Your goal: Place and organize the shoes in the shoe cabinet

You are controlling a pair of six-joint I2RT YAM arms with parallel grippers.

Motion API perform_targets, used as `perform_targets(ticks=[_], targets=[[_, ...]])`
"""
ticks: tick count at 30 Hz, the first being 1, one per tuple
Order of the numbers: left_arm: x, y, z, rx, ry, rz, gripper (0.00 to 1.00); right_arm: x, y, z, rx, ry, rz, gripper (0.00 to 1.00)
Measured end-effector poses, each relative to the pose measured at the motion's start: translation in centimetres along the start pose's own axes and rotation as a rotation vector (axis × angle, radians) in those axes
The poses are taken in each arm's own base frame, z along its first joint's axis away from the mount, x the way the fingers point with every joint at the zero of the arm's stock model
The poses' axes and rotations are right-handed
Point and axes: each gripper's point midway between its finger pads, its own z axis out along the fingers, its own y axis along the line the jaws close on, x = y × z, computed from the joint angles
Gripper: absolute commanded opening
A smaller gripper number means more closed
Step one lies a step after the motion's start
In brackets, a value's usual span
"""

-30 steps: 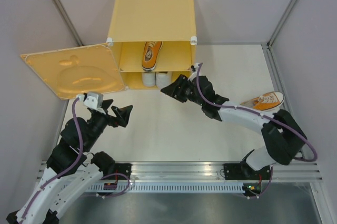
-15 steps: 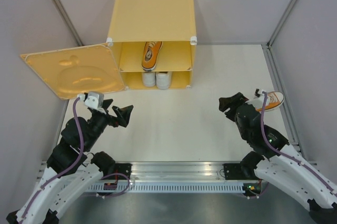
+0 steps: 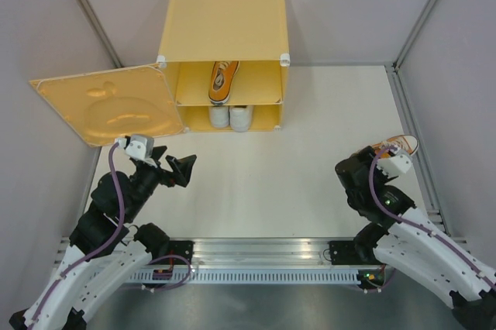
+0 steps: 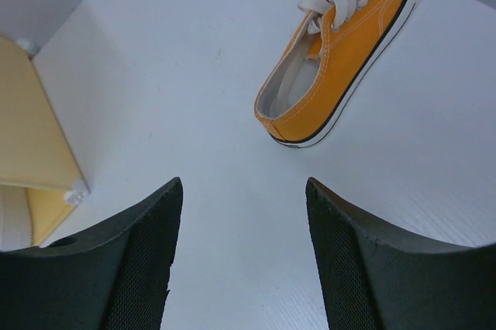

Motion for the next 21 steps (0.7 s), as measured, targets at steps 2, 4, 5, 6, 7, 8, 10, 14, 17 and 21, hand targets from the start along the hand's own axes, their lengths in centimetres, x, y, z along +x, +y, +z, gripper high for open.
perform_targets(ticks=[2, 4, 5, 6, 7, 8, 10, 14, 17, 21], targets=[[0.0, 0.0, 0.0, -0.001, 0.0, 0.0, 0.98, 0.8, 0.2, 1.0, 0.035, 0.018, -0.049, 0.7], [0.0, 0.0, 0.0, -0.002, 0.0, 0.0, 0.98, 1.3, -0.1, 1.9, 0.071, 0.045, -0.074, 0.7], [0.0, 0.0, 0.0, -0.002, 0.0, 0.0, 0.99, 1.1, -0.2, 2.4, 0.085, 0.052, -0.065, 0.7], [0.0, 0.1, 0.0, -0.003, -0.001, 0.0, 0.98, 0.7, -0.5, 2.9, 0.098, 0.061, -0.043, 0.7], [0.0, 0.1, 0.0, -0.004, -0.001, 0.0, 0.99, 0.2, -0.7, 3.4, 0.101, 0.075, -0.007, 0.7], [0.0, 0.1, 0.0, -0.004, -0.001, 0.0, 1.0, -0.5, -1.0, 4.0, 0.108, 0.078, 0.032, 0.7], [0.0, 0.1, 0.0, -0.007, -0.002, 0.0, 1.0, -1.9, -2.3, 5.3, 0.136, 0.089, 0.099, 0.7], [0.0, 0.2, 0.0, -0.009, -0.002, 0.0, 1.0, -2.3, -5.6, 7.7, 0.19, 0.152, 0.177, 0.68], [0.0, 0.2, 0.0, -0.009, -0.002, 0.0, 1.0, -0.1, -8.4, 8.8, 0.223, 0.253, 0.216, 0.68], [-0.1, 0.2, 0.0, -0.009, -0.004, 0.0, 1.0, 2.5, -9.2, 8.9, 0.205, 0.358, 0.231, 0.68]])
